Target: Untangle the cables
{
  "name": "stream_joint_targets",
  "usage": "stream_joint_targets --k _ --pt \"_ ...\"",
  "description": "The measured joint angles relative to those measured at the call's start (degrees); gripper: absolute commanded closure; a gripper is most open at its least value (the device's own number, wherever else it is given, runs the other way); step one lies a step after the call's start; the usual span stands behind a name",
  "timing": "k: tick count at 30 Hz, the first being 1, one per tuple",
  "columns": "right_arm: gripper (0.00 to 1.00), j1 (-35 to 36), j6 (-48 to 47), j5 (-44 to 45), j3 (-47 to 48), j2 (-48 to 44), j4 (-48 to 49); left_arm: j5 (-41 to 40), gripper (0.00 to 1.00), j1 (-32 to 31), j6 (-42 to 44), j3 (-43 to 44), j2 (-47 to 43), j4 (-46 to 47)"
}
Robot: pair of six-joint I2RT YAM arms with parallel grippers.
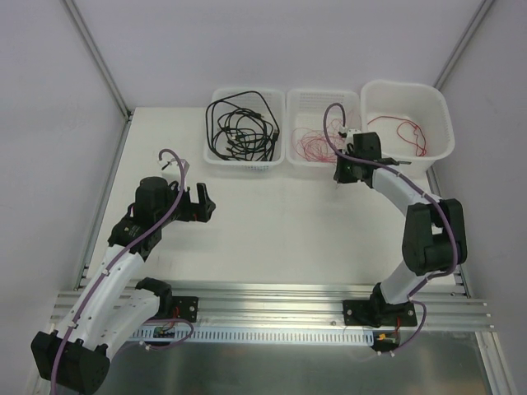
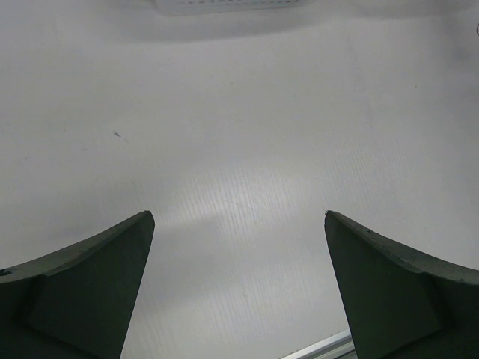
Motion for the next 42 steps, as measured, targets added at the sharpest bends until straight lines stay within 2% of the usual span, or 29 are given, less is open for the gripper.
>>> stream_joint_targets --k 4,10,14,17,22,23,25,26,28,29,31,32,35,39,42 --pt "0.99 0.5 0.5 -0.6 2.4 -2.4 -6.1 0.1 0.01 0.0 0.0 0.0 0.1 0.0" --pt "0.99 2.2 2.1 -0.9 20.0 -3.1 -14.5 0.5 0.01 0.0 0.0 0.0 0.9 -0.1" --pt "0.99 2.1 3.0 0.7 35.1 1.7 -13.8 0.7 0.01 0.0 0.0 0.0 0.9 -0.1" --pt "0.93 1.7 3.9 1.3 43.6 9.4 -11.7 0.8 0.01 0.0 0.0 0.0 0.8 -0.1" --pt "0.71 0.6 6.2 1.8 49.9 25.5 -10.7 1.1 0.01 0.0 0.0 0.0 0.7 -0.1" --pt "0.62 0.5 6.5 1.9 49.9 27.9 -11.3 1.2 0.01 0.0 0.0 0.0 0.7 -0.1" --pt "0.54 0.1 7.1 1.9 49.8 31.1 -13.4 1.3 0.01 0.0 0.0 0.0 0.7 -0.1" --pt "0.45 -0.1 7.4 1.9 49.4 31.9 -14.6 1.3 0.01 0.0 0.0 0.0 0.7 -0.1" --pt "0.36 -0.4 7.5 1.8 48.8 31.7 -16.5 1.4 0.01 0.0 0.0 0.0 0.5 -0.1" --pt "0.27 -0.5 7.3 1.8 48.3 30.8 -16.5 1.4 0.01 0.0 0.0 0.0 0.3 -0.1" --pt "0.19 -0.7 7.0 1.7 46.9 28.1 -17.0 1.4 0.01 0.0 0.0 0.0 -0.2 -0.1" --pt "0.11 -0.7 6.7 1.7 46.2 25.9 -17.3 1.4 0.01 0.0 0.0 0.0 -0.6 -0.1" --pt "0.02 -0.7 6.0 1.7 44.9 17.6 -18.9 1.3 0.01 0.0 0.0 -0.1 -2.4 -0.2" --pt "0.03 -0.7 5.0 2.0 40.5 2.1 -19.7 1.0 0.01 0.0 0.1 -0.1 -5.5 -0.3" --pt "0.03 -0.7 4.8 5.2 34.0 -13.4 -20.1 -0.7 0.01 0.0 0.3 0.0 -9.6 -1.0"
